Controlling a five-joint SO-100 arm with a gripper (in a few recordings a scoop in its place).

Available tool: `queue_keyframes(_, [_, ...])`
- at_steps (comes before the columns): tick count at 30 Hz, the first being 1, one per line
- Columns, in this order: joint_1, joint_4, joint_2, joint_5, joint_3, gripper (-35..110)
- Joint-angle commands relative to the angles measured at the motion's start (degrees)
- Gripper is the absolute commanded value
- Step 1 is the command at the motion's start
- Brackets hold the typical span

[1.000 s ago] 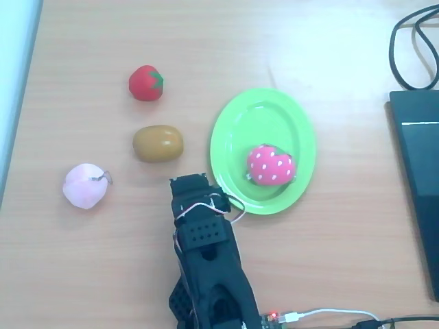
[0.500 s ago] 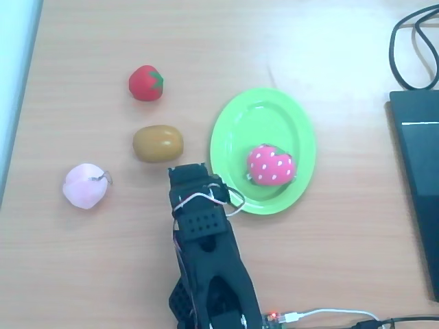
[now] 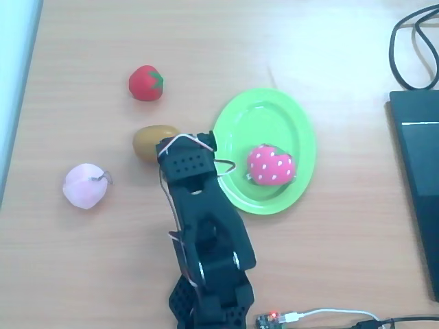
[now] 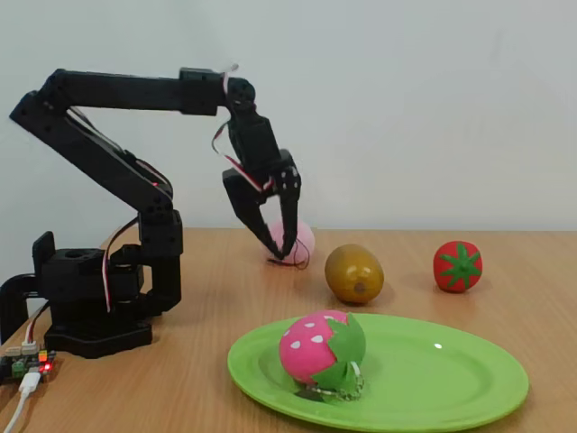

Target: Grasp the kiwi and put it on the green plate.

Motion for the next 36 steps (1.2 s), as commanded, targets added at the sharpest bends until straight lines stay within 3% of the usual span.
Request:
queue_keyframes(1, [1.2,-0.1,5.4,2.1,1.4,12])
queue_keyframes(8, [-1.8,-1.1,5.7,1.2,1.0,15])
queue_keyframes(18, [-4.0,-1.0,-7.7,2.2,-7.2,39])
queue_keyframes(36, [-6.5,-10.8,-20.0,4.6,-6.8,44])
